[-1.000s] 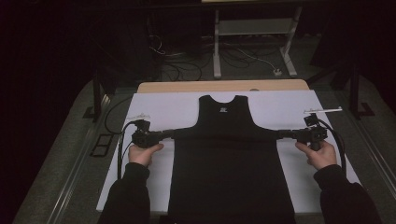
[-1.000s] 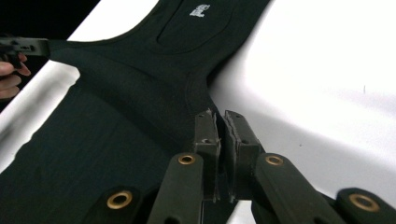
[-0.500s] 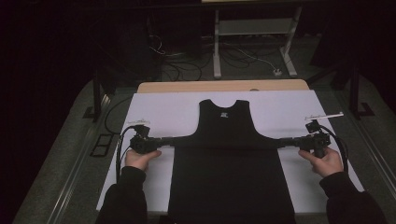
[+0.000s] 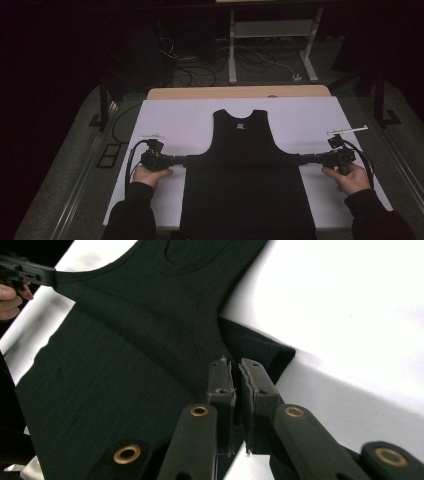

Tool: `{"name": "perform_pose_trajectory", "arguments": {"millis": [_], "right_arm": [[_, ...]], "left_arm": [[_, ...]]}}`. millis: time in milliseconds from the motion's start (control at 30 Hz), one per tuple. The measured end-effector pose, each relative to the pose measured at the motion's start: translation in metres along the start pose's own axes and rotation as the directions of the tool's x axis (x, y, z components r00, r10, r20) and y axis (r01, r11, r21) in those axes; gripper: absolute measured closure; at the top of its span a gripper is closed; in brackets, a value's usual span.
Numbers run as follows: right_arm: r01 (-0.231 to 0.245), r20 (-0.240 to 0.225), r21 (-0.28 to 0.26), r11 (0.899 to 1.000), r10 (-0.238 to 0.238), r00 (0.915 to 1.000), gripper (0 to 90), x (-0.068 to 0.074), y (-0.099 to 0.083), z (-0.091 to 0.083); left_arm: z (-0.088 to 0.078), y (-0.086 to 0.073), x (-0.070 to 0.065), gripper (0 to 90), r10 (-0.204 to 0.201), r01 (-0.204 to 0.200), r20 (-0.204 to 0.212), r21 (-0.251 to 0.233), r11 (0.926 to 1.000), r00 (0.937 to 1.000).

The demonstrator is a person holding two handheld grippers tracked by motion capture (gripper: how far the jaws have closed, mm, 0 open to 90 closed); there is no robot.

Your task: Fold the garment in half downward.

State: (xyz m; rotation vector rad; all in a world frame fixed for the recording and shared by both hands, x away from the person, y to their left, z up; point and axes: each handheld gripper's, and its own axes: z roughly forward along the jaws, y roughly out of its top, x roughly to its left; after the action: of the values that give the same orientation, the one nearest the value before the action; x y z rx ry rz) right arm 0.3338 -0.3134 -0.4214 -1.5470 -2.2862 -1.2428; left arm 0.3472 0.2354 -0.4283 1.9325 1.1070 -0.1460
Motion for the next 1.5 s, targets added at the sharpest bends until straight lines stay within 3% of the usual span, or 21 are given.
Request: {"name": "perform_pose_trajectory", "arguments": {"millis": [500,1000,1267,1500], "right_arm": [[-0.006,0.005,0.038,0.999,0.006,1.0,82.7,0.007,-0.009,-0.002],[-0.021,-0.009,0.029,0.999,0.021,0.9997,82.7,0.011,-0.016,-0.009],[-0.023,-0.009,0.087,0.996,0.024,0.9997,82.3,0.012,-0.022,-0.002],[-0.023,0.004,0.117,0.993,0.022,0.9997,81.8,0.01,-0.023,0.005]], "left_arm": [[-0.001,-0.007,-0.005,85.5,-0.007,0.007,-0.001,0.042,0.9991,1.0],[-0.009,-0.011,-0.01,85.5,-0.008,0.008,0.006,0.031,0.9995,0.9999],[-0.002,-0.014,-0.012,85.3,-0.011,0.011,0.007,0.095,0.9954,0.9999],[0.006,-0.014,-0.011,84.4,0.017,-0.015,-0.014,0.149,0.9888,0.9998]]}}
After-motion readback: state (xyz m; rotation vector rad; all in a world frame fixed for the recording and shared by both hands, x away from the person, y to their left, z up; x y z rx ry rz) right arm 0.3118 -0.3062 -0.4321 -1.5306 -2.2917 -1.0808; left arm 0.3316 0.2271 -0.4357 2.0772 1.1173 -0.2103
